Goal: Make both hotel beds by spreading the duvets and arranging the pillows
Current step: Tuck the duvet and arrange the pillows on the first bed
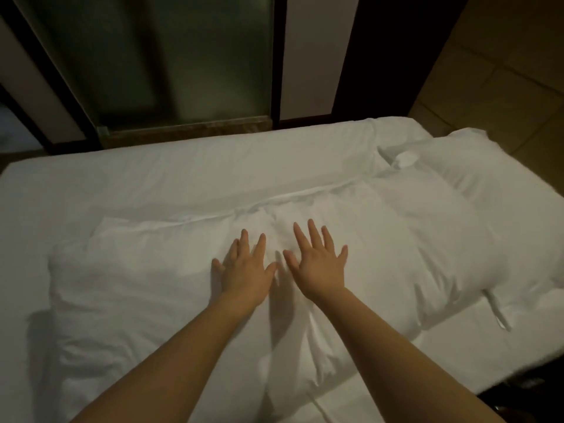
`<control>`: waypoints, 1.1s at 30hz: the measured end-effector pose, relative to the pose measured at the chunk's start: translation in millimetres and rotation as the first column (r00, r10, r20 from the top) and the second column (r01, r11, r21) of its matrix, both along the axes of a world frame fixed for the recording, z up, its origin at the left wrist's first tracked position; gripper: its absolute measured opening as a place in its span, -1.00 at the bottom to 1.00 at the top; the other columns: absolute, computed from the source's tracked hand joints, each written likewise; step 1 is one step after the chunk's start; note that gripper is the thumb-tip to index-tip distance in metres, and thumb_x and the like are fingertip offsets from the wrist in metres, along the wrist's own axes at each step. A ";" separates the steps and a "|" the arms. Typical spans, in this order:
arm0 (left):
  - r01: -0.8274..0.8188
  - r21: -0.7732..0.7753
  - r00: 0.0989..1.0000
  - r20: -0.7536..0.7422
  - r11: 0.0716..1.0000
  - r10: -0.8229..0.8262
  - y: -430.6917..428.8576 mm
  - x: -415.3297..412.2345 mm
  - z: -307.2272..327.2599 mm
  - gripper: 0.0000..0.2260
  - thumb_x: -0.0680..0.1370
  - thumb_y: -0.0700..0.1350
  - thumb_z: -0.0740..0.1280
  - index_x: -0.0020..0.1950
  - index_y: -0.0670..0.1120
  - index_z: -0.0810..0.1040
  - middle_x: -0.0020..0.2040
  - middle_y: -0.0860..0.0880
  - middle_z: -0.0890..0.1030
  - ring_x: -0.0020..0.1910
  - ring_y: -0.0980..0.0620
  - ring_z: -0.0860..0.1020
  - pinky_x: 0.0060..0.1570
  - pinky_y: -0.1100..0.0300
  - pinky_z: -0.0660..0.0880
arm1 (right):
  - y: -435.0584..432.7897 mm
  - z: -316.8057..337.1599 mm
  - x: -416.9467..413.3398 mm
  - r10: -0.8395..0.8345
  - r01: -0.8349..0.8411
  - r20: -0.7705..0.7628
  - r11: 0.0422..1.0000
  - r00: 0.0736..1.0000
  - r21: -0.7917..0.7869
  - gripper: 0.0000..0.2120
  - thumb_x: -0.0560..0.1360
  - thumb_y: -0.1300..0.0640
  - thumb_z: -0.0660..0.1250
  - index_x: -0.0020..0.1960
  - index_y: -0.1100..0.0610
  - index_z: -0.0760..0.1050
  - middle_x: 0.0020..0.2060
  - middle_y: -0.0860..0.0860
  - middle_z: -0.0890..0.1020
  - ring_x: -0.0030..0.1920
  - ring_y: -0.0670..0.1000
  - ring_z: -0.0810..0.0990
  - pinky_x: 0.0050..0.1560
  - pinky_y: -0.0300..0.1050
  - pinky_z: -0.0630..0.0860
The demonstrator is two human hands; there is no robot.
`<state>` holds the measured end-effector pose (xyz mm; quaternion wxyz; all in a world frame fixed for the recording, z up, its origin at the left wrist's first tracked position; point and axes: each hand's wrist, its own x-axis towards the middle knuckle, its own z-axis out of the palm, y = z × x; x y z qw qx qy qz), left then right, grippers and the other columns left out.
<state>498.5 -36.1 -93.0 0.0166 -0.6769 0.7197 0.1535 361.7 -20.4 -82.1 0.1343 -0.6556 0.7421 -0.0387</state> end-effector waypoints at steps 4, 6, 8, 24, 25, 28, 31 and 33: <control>0.007 -0.005 0.985 0.171 1.000 -0.006 -30.8 -0.3 -49.9 -0.42 0.56 0.31 -0.18 0.53 0.16 -0.25 0.56 -0.04 -0.23 0.54 -0.07 -0.17 0.39 -0.31 -0.09 | -47.9 -55.5 -34.9 0.088 -0.077 -0.033 0.968 0.996 0.240 -0.21 0.46 -0.47 -0.05 0.53 -0.16 -0.27 0.54 -0.04 -0.26 0.52 0.18 -0.29 0.36 0.47 -0.19; -0.015 -0.048 0.975 0.222 0.999 0.025 -43.2 -2.1 -69.0 -0.42 0.56 0.31 -0.21 0.55 0.15 -0.07 0.57 -0.09 -0.08 0.54 -0.11 -0.01 0.35 -0.36 -0.01 | -74.7 -77.3 -45.1 0.200 -0.180 -0.060 0.953 0.978 0.245 -0.14 0.41 -0.51 -0.02 0.53 -0.16 -0.28 0.54 -0.02 -0.28 0.51 0.20 -0.32 0.34 0.48 -0.22; -0.070 -0.032 0.976 0.204 0.997 0.075 -59.3 -3.2 -86.4 -0.40 0.56 0.32 -0.21 0.51 0.11 0.18 0.53 -0.12 0.16 0.48 -0.14 0.21 0.27 -0.42 0.10 | -107.4 -91.8 -51.6 0.312 -0.289 -0.082 0.933 0.946 0.216 -0.13 0.41 -0.51 -0.02 0.53 -0.15 -0.28 0.54 -0.01 -0.28 0.51 0.21 -0.34 0.34 0.47 -0.24; 0.054 -0.116 0.935 0.355 0.992 -0.009 -205.6 -0.5 -210.1 -0.36 0.54 0.33 -0.14 0.52 0.03 0.17 0.50 -0.11 0.26 0.45 -0.14 0.28 0.34 -0.31 0.06 | -247.4 -211.7 -45.5 0.516 -0.493 -0.192 0.856 0.835 0.157 -0.17 0.43 -0.49 -0.25 0.54 -0.07 -0.31 0.55 0.05 -0.22 0.52 0.19 -0.30 0.38 0.36 -0.33; 0.055 -0.115 0.935 0.354 0.992 -0.011 -212.7 0.1 -219.9 -0.35 0.54 0.33 -0.14 0.52 0.03 0.18 0.50 -0.11 0.27 0.45 -0.14 0.28 0.35 -0.30 0.06 | -251.5 -218.9 -43.4 0.515 -0.488 -0.190 0.856 0.836 0.169 -0.18 0.44 -0.48 -0.24 0.54 -0.06 -0.31 0.55 0.05 -0.22 0.52 0.19 -0.30 0.39 0.35 -0.32; 0.052 -0.090 0.930 0.366 0.995 -0.016 -224.6 1.8 -243.9 -0.35 0.54 0.34 -0.14 0.54 0.04 0.12 0.52 -0.10 0.20 0.49 -0.12 0.21 0.38 -0.29 0.01 | -262.1 -239.5 -37.7 0.510 -0.473 -0.185 0.856 0.840 0.208 -0.20 0.47 -0.45 -0.22 0.55 -0.03 -0.30 0.55 0.06 -0.21 0.53 0.18 -0.27 0.41 0.35 -0.27; 0.039 -0.069 0.928 0.373 0.997 -0.010 -231.9 1.3 -253.6 -0.36 0.55 0.31 -0.14 0.56 0.05 -0.11 0.57 -0.08 -0.01 0.54 -0.07 0.01 0.41 -0.26 -0.15 | -262.1 -245.9 -31.9 0.497 -0.462 -0.208 0.865 0.842 0.195 -0.26 0.53 -0.39 -0.19 0.56 -0.01 -0.25 0.55 0.06 -0.17 0.53 0.17 -0.23 0.41 0.34 -0.27; 0.005 0.013 0.919 0.393 1.000 -0.010 -230.2 -5.5 -247.6 -0.38 0.59 0.27 -0.14 0.55 0.02 -0.23 0.57 -0.06 -0.15 0.55 -0.03 -0.11 0.41 -0.23 -0.24 | -251.4 -240.1 -31.6 0.478 -0.443 -0.222 0.876 0.850 0.190 -0.33 0.58 -0.29 -0.16 0.56 0.02 -0.23 0.56 0.06 -0.14 0.54 0.16 -0.21 0.43 0.29 -0.27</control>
